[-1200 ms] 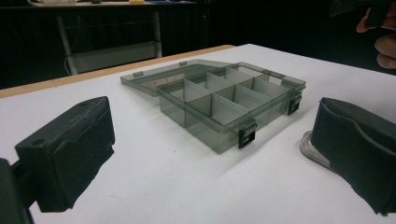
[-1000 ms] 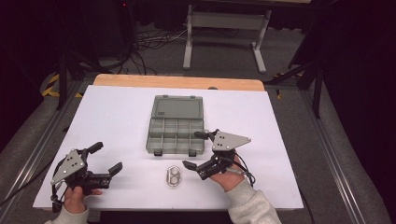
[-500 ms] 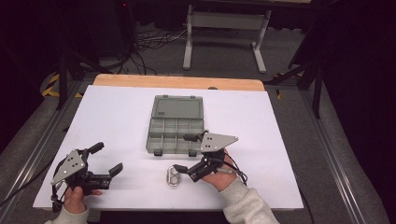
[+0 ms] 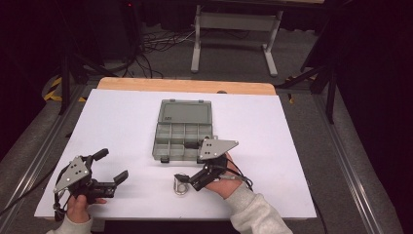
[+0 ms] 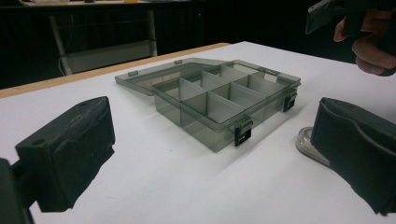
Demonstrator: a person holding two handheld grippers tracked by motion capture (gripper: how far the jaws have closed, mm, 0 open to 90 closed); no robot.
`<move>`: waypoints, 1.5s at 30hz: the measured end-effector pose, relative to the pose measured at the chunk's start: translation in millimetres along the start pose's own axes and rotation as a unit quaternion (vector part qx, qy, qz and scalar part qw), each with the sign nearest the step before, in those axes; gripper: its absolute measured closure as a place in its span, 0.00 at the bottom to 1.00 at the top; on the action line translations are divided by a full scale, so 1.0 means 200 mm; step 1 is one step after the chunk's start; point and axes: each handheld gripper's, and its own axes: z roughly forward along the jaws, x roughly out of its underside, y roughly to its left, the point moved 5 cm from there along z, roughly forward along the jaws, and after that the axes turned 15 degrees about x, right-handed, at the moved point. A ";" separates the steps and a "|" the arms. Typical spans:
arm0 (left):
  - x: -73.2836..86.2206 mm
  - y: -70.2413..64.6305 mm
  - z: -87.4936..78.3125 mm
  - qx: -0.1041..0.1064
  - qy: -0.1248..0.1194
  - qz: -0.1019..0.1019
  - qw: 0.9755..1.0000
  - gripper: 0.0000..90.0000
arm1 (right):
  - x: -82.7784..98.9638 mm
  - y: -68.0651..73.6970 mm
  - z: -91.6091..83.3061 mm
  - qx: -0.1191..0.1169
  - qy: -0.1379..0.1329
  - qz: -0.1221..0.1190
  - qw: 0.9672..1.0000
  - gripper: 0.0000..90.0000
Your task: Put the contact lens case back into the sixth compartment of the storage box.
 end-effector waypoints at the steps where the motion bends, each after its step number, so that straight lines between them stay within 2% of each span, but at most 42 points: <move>1: 0.00 0.00 0.00 0.000 0.000 0.000 1.000 0.00 | 0.00 0.00 0.00 -0.001 0.002 -0.001 1.000 0.03; 3: 0.00 0.00 0.00 -0.001 0.000 -0.002 1.000 0.00 | 0.00 0.00 0.01 -0.004 0.006 -0.002 1.000 0.04; 6: 0.00 0.00 0.00 -0.001 0.001 -0.001 1.000 0.00 | 0.02 0.01 0.02 -0.015 0.029 -0.009 0.999 0.05; 10: 0.00 0.00 0.00 -0.001 0.001 -0.001 1.000 0.00 | 0.03 0.02 0.03 -0.021 0.045 -0.011 0.999 0.06; 11: 0.00 0.00 0.00 -0.001 0.001 -0.001 1.000 0.00 | 0.04 0.03 0.03 -0.025 0.058 -0.015 0.998 0.07; 13: 0.00 0.00 0.00 -0.001 0.001 0.000 1.000 0.01 | 0.05 0.03 0.03 -0.028 0.062 -0.016 0.998 0.08; 15: 0.00 0.00 -0.01 -0.002 0.001 -0.001 1.000 0.00 | 0.06 0.04 0.04 -0.034 0.084 -0.025 0.996 0.09; 17: 0.00 0.01 -0.01 -0.003 0.001 -0.002 1.000 0.00 | 0.07 0.04 0.04 -0.035 0.090 -0.028 0.995 0.09; 18: 0.00 0.01 -0.01 -0.003 0.001 -0.002 1.000 0.00 | 0.08 0.05 0.05 -0.041 0.110 -0.039 0.992 0.09; 20: 0.00 0.01 -0.01 -0.003 0.002 -0.002 1.000 0.00 | 0.09 0.05 0.05 -0.044 0.116 -0.041 0.991 0.09; 27: 0.00 0.00 0.00 -0.003 0.002 -0.004 1.000 0.00 | 0.13 0.09 0.09 -0.062 0.161 -0.064 0.983 0.09; 28: 0.00 0.01 0.00 -0.003 0.002 -0.003 1.000 0.00 | 0.13 0.09 0.09 -0.062 0.161 -0.064 0.983 0.09; 37: 0.00 0.01 -0.01 -0.005 0.000 -0.005 1.000 0.00 | 0.18 0.12 0.14 -0.072 0.201 -0.083 0.973 0.10; 41: 0.00 0.01 -0.01 -0.005 -0.001 -0.006 1.000 0.00 | 0.20 0.12 0.14 -0.075 0.208 -0.088 0.971 0.11; 45: 0.00 0.01 -0.01 -0.004 0.002 -0.005 1.000 0.00 | 0.22 0.12 0.15 -0.076 0.224 -0.092 0.967 0.11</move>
